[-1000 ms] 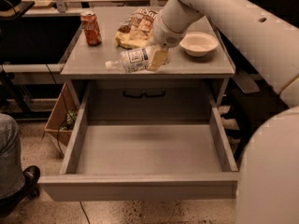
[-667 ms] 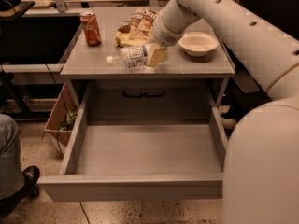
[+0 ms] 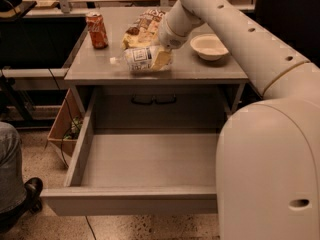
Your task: Pick blue plastic bottle from top drawer and place on counter
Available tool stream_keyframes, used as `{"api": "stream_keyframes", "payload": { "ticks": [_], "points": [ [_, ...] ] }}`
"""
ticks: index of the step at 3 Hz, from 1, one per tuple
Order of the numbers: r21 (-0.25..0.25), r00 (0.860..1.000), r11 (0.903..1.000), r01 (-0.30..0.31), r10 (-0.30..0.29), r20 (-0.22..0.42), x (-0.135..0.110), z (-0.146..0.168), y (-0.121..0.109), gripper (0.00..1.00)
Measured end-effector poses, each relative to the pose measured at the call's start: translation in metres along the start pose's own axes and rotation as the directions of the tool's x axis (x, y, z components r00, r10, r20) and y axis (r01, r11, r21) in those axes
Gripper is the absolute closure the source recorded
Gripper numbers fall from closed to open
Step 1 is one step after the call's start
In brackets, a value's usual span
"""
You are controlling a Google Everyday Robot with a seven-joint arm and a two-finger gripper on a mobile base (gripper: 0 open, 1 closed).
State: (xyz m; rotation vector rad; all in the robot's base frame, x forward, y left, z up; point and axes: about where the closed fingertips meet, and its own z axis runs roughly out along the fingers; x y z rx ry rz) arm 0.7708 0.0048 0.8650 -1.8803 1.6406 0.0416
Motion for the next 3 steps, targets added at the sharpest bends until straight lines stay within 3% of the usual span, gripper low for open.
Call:
{"api": "stream_keyframes", "payload": {
  "ticks": [2,3],
  "points": [
    [-0.053,1.000,0.9986,-0.002,0.002,0.003,-0.015,0.017,0.002,0.11],
    [-0.085,1.000,0.9963,-0.006,0.005,-0.012,-0.019,0.021,0.006,0.00]
  ]
}}
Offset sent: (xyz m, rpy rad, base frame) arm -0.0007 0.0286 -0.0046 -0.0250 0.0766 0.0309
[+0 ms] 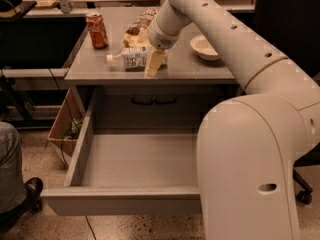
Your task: Pick blue plastic bottle from top drawer and place on counter
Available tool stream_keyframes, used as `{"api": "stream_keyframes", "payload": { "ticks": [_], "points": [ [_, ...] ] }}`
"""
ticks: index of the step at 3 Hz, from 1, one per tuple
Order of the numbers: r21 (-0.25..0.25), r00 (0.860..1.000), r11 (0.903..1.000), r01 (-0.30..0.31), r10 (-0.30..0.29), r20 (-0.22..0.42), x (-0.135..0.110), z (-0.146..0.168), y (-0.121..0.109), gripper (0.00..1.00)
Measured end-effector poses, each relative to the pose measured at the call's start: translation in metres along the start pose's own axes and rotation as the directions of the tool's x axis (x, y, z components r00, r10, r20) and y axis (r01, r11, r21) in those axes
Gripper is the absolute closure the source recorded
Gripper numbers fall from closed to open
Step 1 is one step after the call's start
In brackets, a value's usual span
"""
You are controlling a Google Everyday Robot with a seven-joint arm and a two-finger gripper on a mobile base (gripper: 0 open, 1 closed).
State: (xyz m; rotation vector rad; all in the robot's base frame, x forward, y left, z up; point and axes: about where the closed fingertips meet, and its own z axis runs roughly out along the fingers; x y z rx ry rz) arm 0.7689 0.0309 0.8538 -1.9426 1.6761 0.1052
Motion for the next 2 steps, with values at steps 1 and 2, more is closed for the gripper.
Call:
{"api": "stream_keyframes", "payload": {
  "ticks": [1,2],
  "points": [
    [-0.035,0.999,0.9993,0.011,-0.010,0.031,0.000,-0.020,0.018,0.00],
    [-0.035,0.998,0.9994,-0.001,0.003,0.062,0.018,-0.053,0.041,0.00]
  ]
}}
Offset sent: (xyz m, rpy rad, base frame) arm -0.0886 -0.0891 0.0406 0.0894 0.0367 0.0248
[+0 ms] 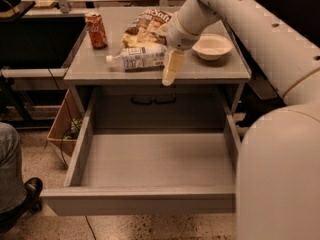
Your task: Pick blue plastic bottle from top drawer and place on counter
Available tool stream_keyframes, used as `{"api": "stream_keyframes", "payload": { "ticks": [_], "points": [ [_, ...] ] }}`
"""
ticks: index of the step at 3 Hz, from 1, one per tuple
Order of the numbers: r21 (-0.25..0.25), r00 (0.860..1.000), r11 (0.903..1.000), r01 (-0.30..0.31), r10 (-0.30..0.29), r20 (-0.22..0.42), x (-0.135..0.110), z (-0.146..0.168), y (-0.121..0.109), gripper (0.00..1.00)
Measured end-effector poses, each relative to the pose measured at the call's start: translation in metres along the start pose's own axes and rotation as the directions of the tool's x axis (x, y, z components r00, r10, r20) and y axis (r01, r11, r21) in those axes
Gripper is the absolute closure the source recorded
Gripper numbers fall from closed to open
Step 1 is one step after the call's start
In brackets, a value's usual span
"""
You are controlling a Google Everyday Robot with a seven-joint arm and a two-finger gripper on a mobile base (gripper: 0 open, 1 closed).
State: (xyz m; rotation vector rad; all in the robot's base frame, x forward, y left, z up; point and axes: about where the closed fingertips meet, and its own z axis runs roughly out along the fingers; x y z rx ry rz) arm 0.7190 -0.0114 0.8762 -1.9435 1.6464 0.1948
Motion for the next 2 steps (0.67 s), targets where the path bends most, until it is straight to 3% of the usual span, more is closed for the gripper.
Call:
{"api": "stream_keyframes", "payload": {
  "ticks": [1,2],
  "points": [
    [0.077,0.997,0.9969,-0.013,0.007,0.073,0.018,-0.053,0.022,0.00],
    [0.225,0.994,0.9724,-0.061,0.039,0.098,0.061,-0.131,0.044,0.00]
  ]
}}
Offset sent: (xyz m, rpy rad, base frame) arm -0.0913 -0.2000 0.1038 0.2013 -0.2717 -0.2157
